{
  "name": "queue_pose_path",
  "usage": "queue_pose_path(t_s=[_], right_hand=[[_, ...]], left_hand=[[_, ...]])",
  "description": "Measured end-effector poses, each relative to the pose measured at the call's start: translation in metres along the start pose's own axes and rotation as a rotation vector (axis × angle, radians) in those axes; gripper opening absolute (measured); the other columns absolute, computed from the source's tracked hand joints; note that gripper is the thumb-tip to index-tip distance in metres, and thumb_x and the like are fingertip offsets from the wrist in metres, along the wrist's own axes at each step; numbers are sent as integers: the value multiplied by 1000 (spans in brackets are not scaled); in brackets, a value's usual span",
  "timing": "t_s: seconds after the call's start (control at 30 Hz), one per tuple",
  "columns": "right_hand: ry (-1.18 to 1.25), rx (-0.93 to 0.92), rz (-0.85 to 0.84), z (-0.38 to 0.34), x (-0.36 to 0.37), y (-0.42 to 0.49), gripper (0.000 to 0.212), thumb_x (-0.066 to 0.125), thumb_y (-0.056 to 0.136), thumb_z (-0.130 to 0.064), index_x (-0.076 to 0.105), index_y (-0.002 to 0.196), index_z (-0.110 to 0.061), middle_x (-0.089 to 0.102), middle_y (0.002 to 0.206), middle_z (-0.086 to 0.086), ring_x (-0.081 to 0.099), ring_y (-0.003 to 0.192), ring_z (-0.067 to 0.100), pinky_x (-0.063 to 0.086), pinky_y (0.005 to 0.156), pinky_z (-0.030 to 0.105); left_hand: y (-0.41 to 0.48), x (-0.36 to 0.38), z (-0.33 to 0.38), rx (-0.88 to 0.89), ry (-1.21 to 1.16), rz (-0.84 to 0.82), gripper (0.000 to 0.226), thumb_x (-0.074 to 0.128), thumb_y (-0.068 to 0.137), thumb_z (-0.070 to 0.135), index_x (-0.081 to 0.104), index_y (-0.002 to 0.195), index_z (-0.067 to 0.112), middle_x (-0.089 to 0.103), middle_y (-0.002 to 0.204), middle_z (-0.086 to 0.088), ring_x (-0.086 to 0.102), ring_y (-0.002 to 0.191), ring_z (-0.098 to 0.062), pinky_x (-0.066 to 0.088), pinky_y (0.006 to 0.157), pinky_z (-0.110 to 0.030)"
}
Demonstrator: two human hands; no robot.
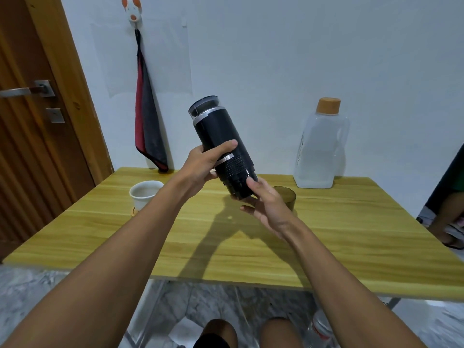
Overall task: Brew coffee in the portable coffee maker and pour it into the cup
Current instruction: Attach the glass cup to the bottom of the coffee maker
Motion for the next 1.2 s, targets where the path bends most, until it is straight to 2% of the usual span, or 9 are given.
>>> queue_pose_path(t_s=[0.13,0.27,0.37,0.53,0.7,0.9,1.0,1.1,1.2], right_hand=[[7,119,25,0,4,2,62,29,100,-63,60,128,-16,75,108,12,73,84,18,47,65,28],[-50,-11,29,-9,-3,-3,52,59,91,-55,63,128,-18,72,115,2,67,94,12,53,71,26],[-85,-52,45,-12,-8,-3,55,69,88,-44,57,130,-11,73,113,9,70,96,19,54,71,26],[39,103,49,-5,-1,-2,58,30,101,-58,66,115,-14,76,99,13,74,79,18,50,62,26],[-41,-43,26,-11,-6,-4,63,72,78,-55,62,123,-12,74,110,4,70,95,17,55,69,26],[55,84,47,-9,-2,-2,56,31,103,-56,63,120,-14,74,108,13,74,85,21,57,64,30],[16,-31,105,-16,-5,-4,44,48,100,-49,62,122,-14,72,108,7,70,84,17,56,62,30],[-66,-114,88,-21,-7,-6,54,70,83,-43,55,127,-15,73,109,5,71,90,18,55,64,28],[-39,-58,36,-19,-1,-8,50,69,83,-50,61,117,-14,74,103,11,73,83,19,52,61,24]], left_hand=[[1,3,-1,-2,-2,-7,44,77,86,38,67,122,13,77,113,-4,73,106,-18,58,89,-39],[4,3,0,10,3,23,47,79,84,38,66,122,14,78,110,-1,74,103,-17,58,89,-40],[5,4,0,-2,8,-1,56,81,80,42,66,125,13,78,111,-1,73,105,-16,58,88,-39],[5,9,1,-1,14,-27,57,81,77,46,68,122,14,78,109,-1,74,98,-14,58,84,-37],[5,11,3,20,12,-16,55,81,78,43,67,122,14,78,109,-1,74,101,-14,58,81,-35],[5,13,5,17,8,-17,49,80,79,42,69,119,14,78,110,-1,74,101,-14,58,90,-40],[5,12,6,20,9,-3,48,80,83,38,67,123,13,78,111,-2,74,104,-16,58,89,-41],[3,13,6,20,4,6,45,78,84,41,69,120,15,78,108,0,74,101,-14,57,85,-38],[1,16,7,7,-2,-4,46,78,84,44,70,119,16,78,105,1,73,95,-12,57,88,-39]])
Point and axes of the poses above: each hand's wrist, its own y-axis towards the middle knuckle, its own x-axis out of the palm, z = x × y, the point moved 4 cm from there along y, towards the middle knuckle
